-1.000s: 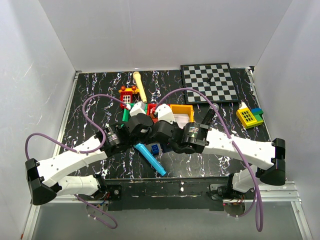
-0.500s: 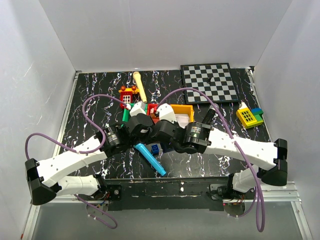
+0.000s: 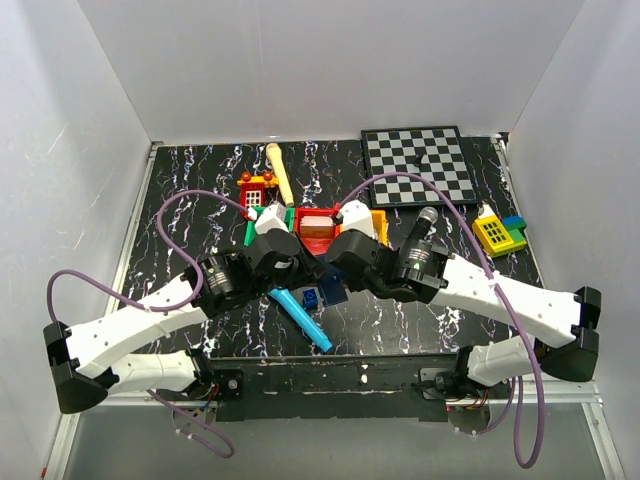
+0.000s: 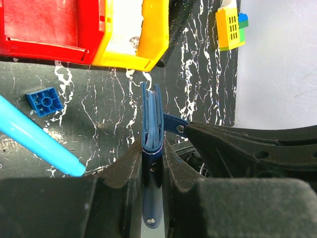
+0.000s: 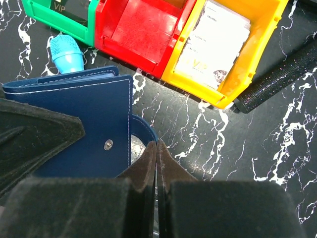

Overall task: Take the credit cards out of the card holder
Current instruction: Open the card holder.

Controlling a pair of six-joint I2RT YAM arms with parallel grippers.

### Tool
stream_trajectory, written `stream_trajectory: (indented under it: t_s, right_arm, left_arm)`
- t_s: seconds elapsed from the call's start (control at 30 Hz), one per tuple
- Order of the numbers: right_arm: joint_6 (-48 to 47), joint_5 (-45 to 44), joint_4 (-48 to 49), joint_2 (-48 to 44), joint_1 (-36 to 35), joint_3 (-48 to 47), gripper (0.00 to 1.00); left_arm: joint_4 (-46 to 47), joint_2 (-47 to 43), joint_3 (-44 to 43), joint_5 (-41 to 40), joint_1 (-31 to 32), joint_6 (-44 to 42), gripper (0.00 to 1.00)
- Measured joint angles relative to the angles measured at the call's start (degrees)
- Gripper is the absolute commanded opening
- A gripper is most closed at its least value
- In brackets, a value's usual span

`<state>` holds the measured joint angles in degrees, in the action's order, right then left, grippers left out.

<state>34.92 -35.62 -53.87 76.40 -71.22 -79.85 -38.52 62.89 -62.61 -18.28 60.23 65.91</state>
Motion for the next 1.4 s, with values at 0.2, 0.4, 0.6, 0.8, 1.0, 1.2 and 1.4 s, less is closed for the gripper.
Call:
stream_trajectory:
  t_s: [0.2,0.4,0.6,0.8,1.0,1.2,1.4]
  right_arm:
    - [0.3,1.3,0.8,-1.8,0.5,1.7,0.01]
    - [0.9,4.5,3.0,-6.0,3.0,5.4,0.31]
    - [-2.2,10.0,5.6,-14.0,3.8,8.5,0.45]
    - [-5.2,20.4,16.5,-22.1,3.8,13.1,0.48]
    - [-7.5,29.5,19.5,-18.3,2.5,11.2,0.46]
    - [-8.1,32.4,20.4,-10.9,0.7,10.5,0.44]
    - [-8.0,31.3,20.7,-10.9,1.6,11.4,0.42]
  left_arm:
    - [0.1,-0.3,0.5,0.1,0.0,0.1,0.00]
    - [4.3,-4.3,4.9,0.7,0.0,-1.2,0.00]
    - [12.2,-13.0,13.6,0.6,-0.1,-8.4,0.00]
    - [20.6,-20.5,22.3,1.7,-0.1,-15.2,0.00]
    - [20.9,-18.0,20.5,2.0,-0.1,-17.4,0.00]
    - [20.9,-15.0,19.0,3.6,-0.1,-17.6,0.00]
    - [21.2,-16.2,19.0,5.4,-0.1,-18.4,0.00]
